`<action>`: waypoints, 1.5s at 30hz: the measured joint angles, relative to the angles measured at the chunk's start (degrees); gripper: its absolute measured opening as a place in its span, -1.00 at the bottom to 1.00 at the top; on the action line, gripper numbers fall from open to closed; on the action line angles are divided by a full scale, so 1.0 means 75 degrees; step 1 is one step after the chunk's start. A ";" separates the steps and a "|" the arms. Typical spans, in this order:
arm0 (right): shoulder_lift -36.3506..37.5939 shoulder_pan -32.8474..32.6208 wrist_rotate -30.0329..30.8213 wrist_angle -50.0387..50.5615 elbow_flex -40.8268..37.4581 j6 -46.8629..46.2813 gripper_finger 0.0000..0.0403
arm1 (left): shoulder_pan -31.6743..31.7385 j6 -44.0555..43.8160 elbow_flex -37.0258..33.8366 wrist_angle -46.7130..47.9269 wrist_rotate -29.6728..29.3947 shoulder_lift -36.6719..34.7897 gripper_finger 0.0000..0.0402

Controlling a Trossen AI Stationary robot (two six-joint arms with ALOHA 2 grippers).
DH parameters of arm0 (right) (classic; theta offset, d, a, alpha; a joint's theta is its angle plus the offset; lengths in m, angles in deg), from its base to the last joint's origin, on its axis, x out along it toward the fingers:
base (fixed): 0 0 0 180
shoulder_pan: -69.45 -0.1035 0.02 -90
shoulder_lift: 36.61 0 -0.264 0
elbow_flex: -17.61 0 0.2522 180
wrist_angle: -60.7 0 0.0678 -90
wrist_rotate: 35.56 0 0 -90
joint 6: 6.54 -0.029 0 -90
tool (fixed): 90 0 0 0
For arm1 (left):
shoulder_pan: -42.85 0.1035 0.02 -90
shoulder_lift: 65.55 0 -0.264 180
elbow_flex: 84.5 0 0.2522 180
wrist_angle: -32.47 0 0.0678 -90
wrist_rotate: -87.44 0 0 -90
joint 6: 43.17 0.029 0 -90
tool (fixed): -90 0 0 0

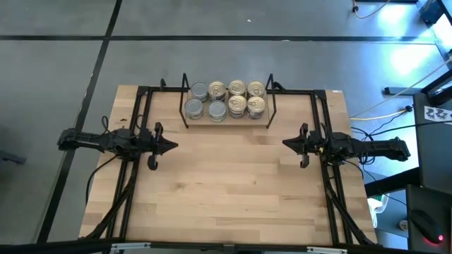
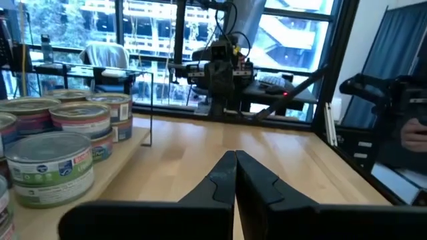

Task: Stack canned seafood by type on shelf
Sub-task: Return to Home Position

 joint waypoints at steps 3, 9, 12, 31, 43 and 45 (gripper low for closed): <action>-0.0072 0.0000 -0.0034 0.0039 0.0000 -0.0001 -0.92 | 0.0027 0.0144 0.0000 -0.0030 -0.0009 -0.0028 -0.98; -0.0196 0.0000 -0.0038 0.0025 -0.0006 -0.0001 -0.92 | 0.0034 0.0313 0.0000 -0.0046 -0.0131 0.0013 -0.99; -0.0198 0.0000 -0.0038 0.0022 -0.0009 -0.0001 -0.92 | 0.0032 0.0353 0.0000 -0.0038 -0.0131 0.0013 -0.99; -0.0198 0.0000 -0.0038 0.0025 -0.0015 0.0002 -0.92 | 0.0032 0.0365 0.0000 -0.0041 -0.0134 0.0013 -0.97; -0.0198 0.0000 -0.0038 0.0025 -0.0015 0.0004 -0.92 | 0.0032 0.0359 0.0000 -0.0041 -0.0134 0.0013 -0.97; -0.0198 0.0000 -0.0038 0.0025 -0.0015 0.0004 -0.92 | 0.0032 0.0359 0.0000 -0.0041 -0.0134 0.0013 -0.97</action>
